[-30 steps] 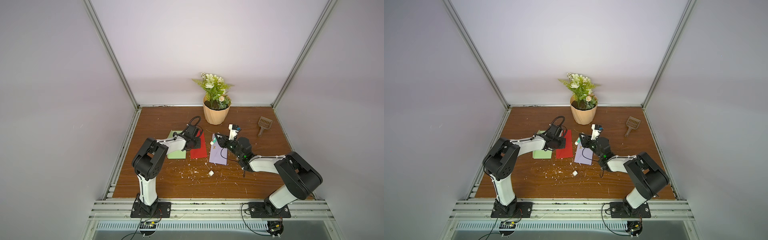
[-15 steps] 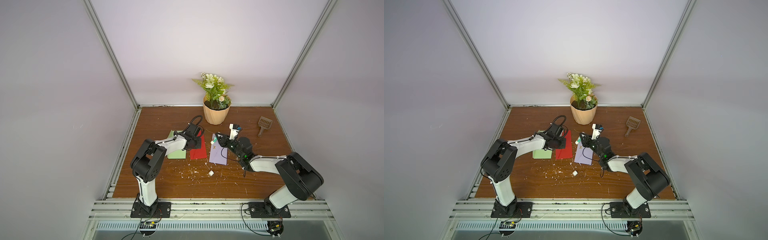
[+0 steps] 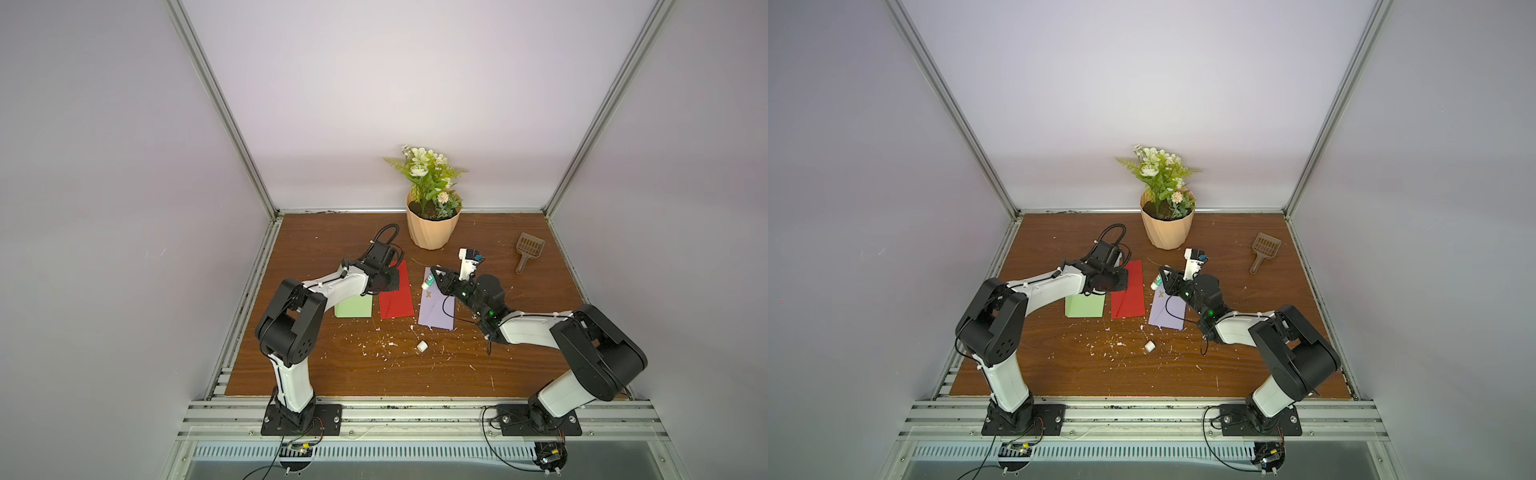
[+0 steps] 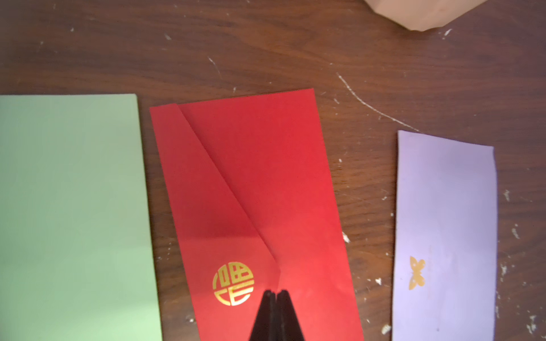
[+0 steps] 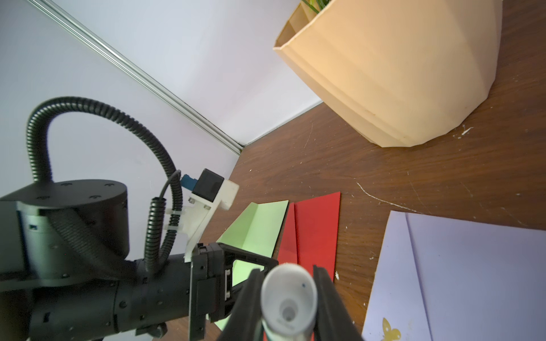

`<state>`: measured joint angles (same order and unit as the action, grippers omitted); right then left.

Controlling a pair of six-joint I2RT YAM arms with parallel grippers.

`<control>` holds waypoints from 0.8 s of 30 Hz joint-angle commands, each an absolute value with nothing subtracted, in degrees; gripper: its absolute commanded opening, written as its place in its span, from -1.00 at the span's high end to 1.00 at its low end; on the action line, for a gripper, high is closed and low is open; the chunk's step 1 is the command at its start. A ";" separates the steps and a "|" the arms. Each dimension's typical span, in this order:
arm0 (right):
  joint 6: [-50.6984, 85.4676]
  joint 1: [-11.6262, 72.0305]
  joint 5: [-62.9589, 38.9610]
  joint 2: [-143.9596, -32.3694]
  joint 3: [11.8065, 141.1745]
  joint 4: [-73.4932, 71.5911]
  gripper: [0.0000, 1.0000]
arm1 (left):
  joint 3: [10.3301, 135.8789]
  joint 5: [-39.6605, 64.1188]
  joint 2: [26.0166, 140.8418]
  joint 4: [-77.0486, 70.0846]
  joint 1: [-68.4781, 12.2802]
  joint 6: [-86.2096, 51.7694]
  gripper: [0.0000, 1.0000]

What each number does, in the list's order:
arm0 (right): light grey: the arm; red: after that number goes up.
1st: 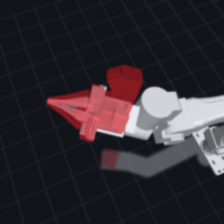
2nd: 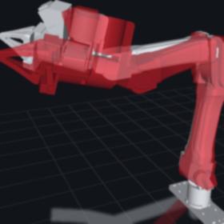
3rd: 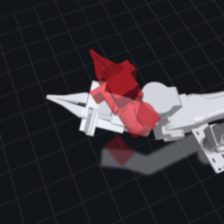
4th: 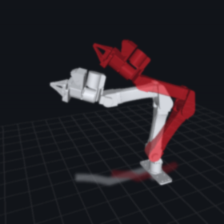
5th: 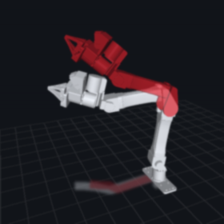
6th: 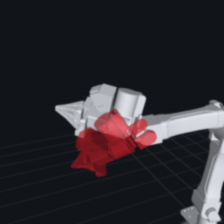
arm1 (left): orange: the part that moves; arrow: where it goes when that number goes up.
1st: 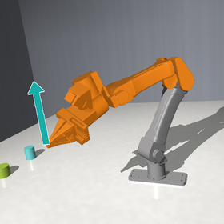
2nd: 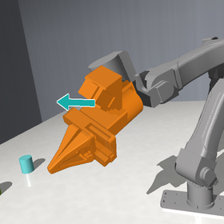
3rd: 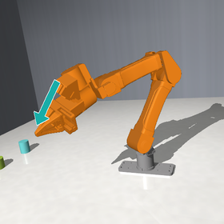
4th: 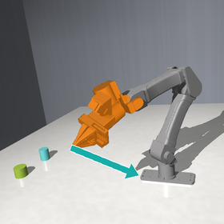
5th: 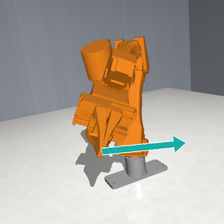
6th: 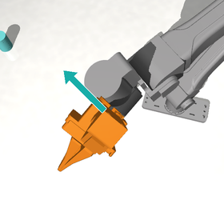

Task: Seal the envelope with a glue stick
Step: Seal the envelope at the center of the board.

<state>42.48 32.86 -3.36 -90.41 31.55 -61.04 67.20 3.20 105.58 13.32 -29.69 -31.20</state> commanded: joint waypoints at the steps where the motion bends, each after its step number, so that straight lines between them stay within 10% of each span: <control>1: 42.45 32.43 -3.79 -88.21 31.55 -63.72 1.00 | 66.96 2.89 107.75 12.20 -29.33 -32.22 0.99; 24: 42.69 31.64 -4.99 -88.07 32.43 -62.89 1.00 | 63.82 3.33 114.98 11.25 -30.68 -31.63 0.99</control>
<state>42.50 31.83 -3.62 -90.41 31.46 -60.99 66.98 3.36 111.18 6.87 -30.04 -31.51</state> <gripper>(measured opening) 0.261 0.041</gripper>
